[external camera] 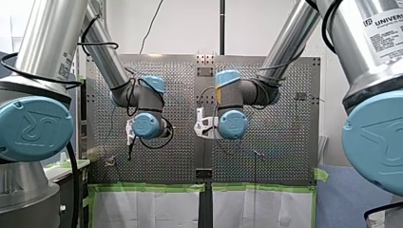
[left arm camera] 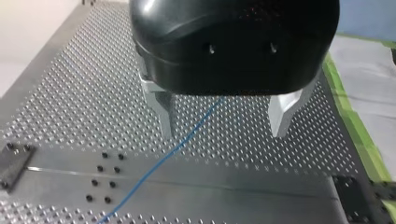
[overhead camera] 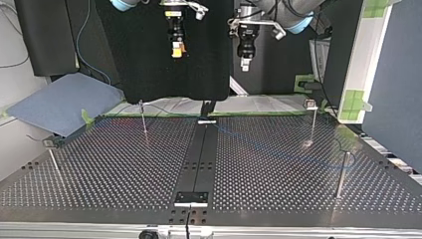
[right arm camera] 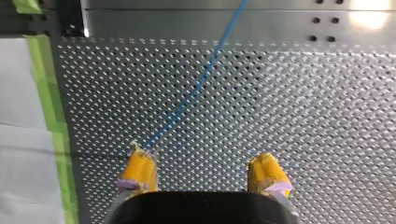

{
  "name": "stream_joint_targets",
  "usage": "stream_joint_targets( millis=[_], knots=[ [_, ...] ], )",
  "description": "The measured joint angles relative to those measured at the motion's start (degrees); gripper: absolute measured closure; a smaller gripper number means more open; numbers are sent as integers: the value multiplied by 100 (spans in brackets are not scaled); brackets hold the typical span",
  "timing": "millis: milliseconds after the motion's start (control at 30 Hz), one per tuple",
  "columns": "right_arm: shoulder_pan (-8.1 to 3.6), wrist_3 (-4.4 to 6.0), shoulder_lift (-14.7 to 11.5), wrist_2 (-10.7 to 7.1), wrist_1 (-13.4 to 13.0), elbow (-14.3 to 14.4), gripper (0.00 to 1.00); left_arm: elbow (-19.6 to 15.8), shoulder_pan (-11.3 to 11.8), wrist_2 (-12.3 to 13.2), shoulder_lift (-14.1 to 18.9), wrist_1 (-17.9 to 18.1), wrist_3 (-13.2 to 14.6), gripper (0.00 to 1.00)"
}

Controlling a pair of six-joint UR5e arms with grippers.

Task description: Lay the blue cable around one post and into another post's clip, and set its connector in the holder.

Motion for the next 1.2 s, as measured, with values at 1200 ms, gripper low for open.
stream_joint_targets(
  millis=[1200],
  knots=[
    [-1035,-456,173,-1680,-336,-10,1,0,-1,261,0,52,12,0]
  ],
)
